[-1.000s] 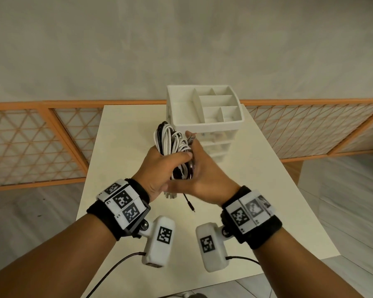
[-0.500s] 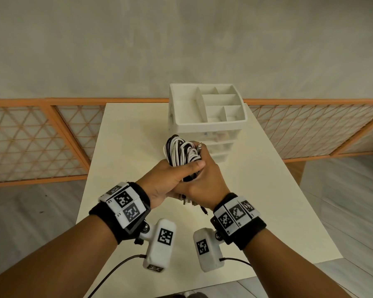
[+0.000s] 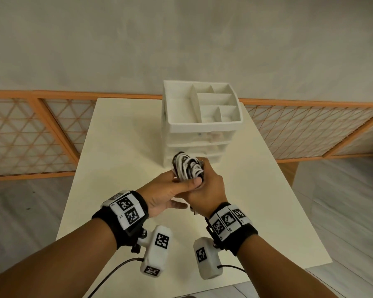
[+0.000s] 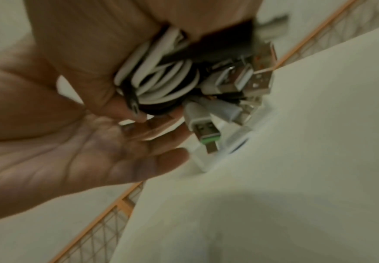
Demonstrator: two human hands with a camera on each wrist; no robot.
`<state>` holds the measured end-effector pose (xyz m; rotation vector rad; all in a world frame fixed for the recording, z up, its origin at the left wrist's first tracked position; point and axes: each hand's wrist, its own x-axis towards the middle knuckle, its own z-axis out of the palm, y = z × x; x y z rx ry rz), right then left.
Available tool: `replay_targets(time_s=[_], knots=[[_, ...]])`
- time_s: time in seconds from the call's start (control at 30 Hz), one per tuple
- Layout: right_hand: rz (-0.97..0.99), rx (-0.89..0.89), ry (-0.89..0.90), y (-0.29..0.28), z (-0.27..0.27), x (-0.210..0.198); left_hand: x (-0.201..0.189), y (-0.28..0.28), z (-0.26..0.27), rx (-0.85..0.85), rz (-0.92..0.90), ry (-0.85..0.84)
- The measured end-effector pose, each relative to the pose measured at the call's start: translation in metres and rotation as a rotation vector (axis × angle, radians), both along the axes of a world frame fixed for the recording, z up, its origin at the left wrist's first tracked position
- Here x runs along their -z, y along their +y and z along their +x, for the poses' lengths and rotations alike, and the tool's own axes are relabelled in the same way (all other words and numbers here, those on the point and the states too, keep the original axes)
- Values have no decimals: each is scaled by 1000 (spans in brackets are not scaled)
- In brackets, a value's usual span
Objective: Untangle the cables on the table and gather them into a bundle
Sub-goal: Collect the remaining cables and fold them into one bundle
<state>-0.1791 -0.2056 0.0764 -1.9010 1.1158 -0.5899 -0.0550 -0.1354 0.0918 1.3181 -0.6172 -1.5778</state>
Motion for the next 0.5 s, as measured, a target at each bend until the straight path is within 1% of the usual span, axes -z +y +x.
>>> replay_targets(time_s=[0.07,0.1,0.13,0.2,0.23,0.3,0.4,0.5], knots=[[97,73,22,-13,-13,8,12,-7,6,10,38,55],[127,113,30,-20,-19,11,18,-13,9,-18,63,89],[147,149,39,-28,-25,14,23,-20,11,-76,93,133],[162,202,54,-44,-33,17,34,-39,13,-245,165,224],[168,217,59,-52,-35,17,39,-49,13,-321,195,252],[173,224,71,-65,-38,17,46,-72,11,-415,230,282],[177,221,59,-79,-39,17,49,-103,7,-455,249,313],[192,204,24,-86,-37,20,49,-130,3,-492,244,403]])
